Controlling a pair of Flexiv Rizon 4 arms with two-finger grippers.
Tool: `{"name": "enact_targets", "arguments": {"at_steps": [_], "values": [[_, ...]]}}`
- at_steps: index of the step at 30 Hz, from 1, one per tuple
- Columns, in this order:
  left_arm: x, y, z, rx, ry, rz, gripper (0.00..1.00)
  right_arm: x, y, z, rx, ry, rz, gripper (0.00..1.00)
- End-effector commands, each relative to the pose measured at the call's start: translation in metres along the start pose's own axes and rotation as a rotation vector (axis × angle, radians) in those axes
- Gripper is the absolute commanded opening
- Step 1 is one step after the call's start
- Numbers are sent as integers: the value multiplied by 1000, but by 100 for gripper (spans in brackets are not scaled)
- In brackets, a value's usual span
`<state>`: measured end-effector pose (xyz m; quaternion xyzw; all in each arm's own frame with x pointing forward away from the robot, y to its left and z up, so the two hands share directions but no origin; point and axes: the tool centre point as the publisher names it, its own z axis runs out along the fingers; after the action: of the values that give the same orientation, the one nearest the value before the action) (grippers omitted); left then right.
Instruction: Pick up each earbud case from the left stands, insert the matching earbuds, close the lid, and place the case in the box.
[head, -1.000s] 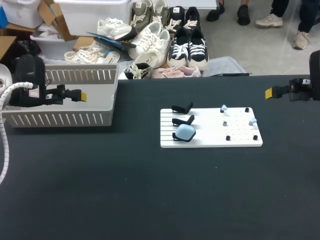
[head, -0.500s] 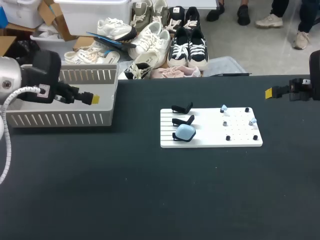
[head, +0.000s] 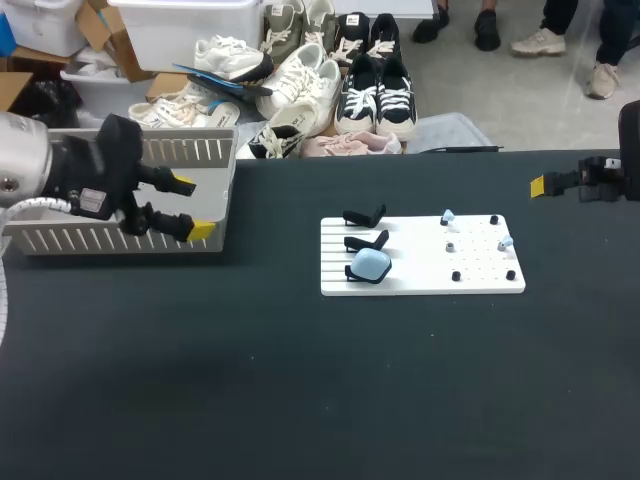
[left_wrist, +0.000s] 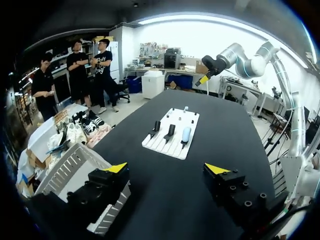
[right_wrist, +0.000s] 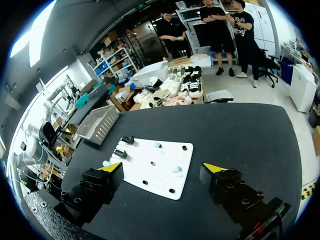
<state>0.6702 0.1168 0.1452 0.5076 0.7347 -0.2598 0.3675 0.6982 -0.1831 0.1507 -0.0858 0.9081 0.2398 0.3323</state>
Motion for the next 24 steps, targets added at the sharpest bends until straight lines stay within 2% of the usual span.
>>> {"name": "enact_targets", "arguments": {"at_steps": [1,5,8,16,24], "values": [[4,-2,6,158,-40,151,100,0,-2,0,-6,2,-1,100],[5,-12,19,206,-54,186,100,0,-2,0,-6,2,-1,100],[4,-14,31,226,-67,177,100,0,-2,0,-6,2,-1,100],[0,-20,62,229,-86,227,100,0,-2,0,-6,2,-1,100],[-7,-19,88,223,-86,276,100,0,-2,0,-6,2,-1,100]]}}
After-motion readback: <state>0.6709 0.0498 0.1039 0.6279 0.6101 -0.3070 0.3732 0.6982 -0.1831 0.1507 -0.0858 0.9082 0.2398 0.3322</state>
